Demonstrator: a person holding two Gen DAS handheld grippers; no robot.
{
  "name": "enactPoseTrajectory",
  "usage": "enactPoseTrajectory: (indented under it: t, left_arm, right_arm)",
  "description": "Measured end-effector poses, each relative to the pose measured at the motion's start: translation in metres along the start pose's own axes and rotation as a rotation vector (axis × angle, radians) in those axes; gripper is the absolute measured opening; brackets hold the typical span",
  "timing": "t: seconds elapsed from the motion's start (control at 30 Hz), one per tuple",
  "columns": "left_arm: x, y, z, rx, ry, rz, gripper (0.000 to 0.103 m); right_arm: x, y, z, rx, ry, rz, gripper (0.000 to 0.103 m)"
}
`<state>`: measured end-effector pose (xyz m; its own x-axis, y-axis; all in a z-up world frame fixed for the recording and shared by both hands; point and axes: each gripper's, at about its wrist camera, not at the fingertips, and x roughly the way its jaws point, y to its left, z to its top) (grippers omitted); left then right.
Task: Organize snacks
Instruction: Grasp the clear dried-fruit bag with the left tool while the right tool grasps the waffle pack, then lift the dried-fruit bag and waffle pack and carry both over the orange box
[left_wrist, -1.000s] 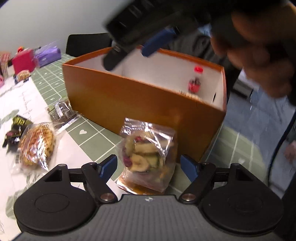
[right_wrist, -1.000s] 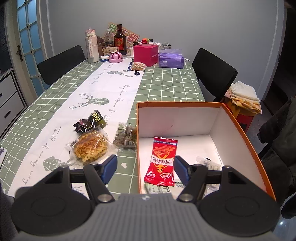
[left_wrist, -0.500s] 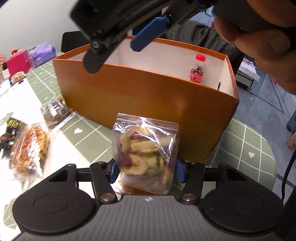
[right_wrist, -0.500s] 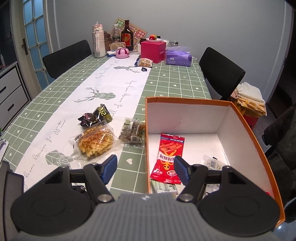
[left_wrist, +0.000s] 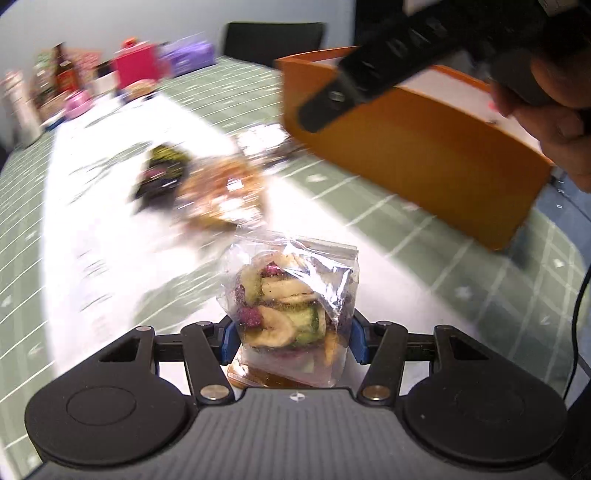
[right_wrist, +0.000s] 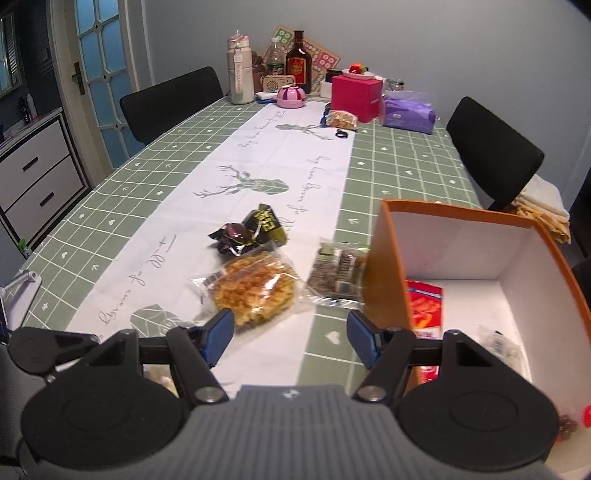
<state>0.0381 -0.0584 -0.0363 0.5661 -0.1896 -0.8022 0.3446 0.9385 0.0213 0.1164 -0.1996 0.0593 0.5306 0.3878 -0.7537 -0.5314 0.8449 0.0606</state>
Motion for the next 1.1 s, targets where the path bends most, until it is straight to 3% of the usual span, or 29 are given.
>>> enactPoseTrajectory:
  t: [0.1,0.2,0.57,0.67,0.83,0.93,1.1]
  left_arm:
    - [-0.006,0.024,-0.005,-0.050,0.010,0.044,0.064]
    - [-0.008,0.044,-0.007,-0.109,0.012,0.081,0.064]
    - [-0.020,0.090,-0.020,-0.199,0.009,0.152,0.064]
    - [-0.022,0.096,-0.024,-0.220,-0.001,0.148,0.064]
    - [-0.023,0.097,-0.025,-0.216,-0.002,0.143,0.064]
    - [-0.023,0.097,-0.024,-0.217,-0.001,0.143,0.064]
    - [-0.024,0.096,-0.026,-0.215,-0.003,0.142,0.064]
  right_arm:
    - [0.020,0.008,0.003,0.048,0.024,-0.005,0.068]
    - [0.040,0.011,0.005,0.119,0.039,-0.028,0.080]
    - [0.102,0.018,0.011,0.362,0.116,-0.072,0.081]
    - [0.115,0.023,0.014,0.410,0.115,-0.091,0.088]
    - [0.140,0.038,0.019,0.446,0.115,-0.173,0.089]
    - [0.152,0.047,0.021,0.459,0.099,-0.231,0.097]
    - [0.164,0.066,0.022,0.375,0.086,-0.311,0.098]
